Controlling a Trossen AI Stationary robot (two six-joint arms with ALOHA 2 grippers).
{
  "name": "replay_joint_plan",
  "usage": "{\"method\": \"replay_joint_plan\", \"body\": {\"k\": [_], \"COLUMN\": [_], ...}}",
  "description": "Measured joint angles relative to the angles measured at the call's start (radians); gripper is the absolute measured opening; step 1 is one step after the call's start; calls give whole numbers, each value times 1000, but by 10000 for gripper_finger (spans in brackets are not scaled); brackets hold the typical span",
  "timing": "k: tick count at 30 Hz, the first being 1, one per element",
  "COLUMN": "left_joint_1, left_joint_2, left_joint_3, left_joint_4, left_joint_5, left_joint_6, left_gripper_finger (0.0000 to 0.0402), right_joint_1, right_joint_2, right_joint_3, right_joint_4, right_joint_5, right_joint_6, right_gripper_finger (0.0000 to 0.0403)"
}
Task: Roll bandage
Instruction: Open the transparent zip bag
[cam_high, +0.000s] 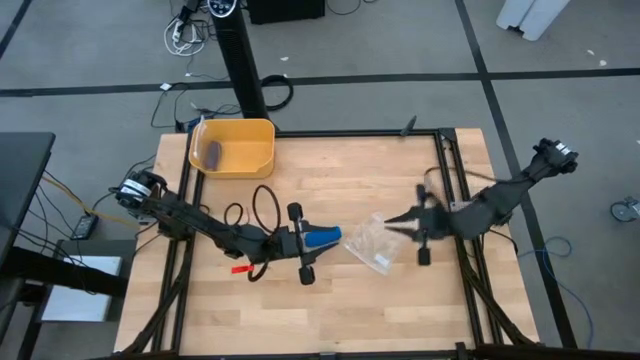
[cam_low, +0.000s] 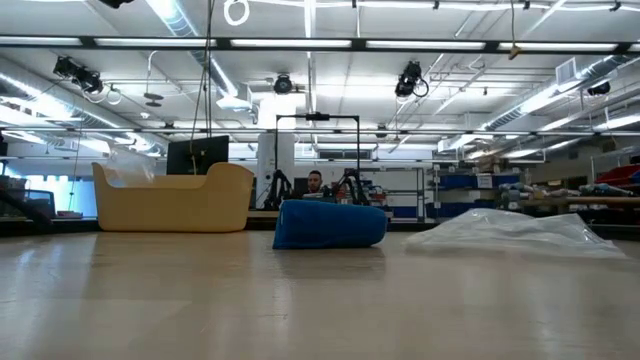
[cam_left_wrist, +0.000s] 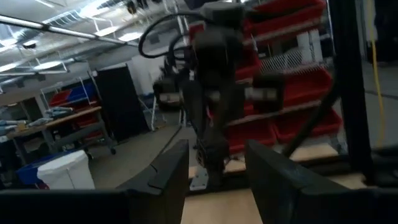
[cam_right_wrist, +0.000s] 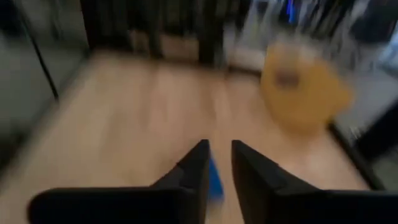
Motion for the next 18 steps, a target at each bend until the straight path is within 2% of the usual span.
{"method": "replay_joint_plan", "body": {"k": [3,8,12,18], "left_joint_1": [-7,-19,-27,-35], "left_joint_2": [0,0,0,0], "left_joint_3": [0,0,0,0], "left_joint_4": [-48,-102,-119,-132], "left_joint_5": [-1,-18,-27,-36], "left_joint_6": [-23,-52,-52,-52], "left_gripper_finger": [163,163,163,163], "right_joint_1": [16,67,111,157], "right_joint_2": [127,359,512,673], "right_joint_3": [0,-1,-2,-2], "right_joint_4": [-164,-313,-370,-346], "right_joint_5": [-10,-128,-137,-178], "right_joint_6": [57,83,112,116], "right_gripper_finger": [104,137,141,135]}}
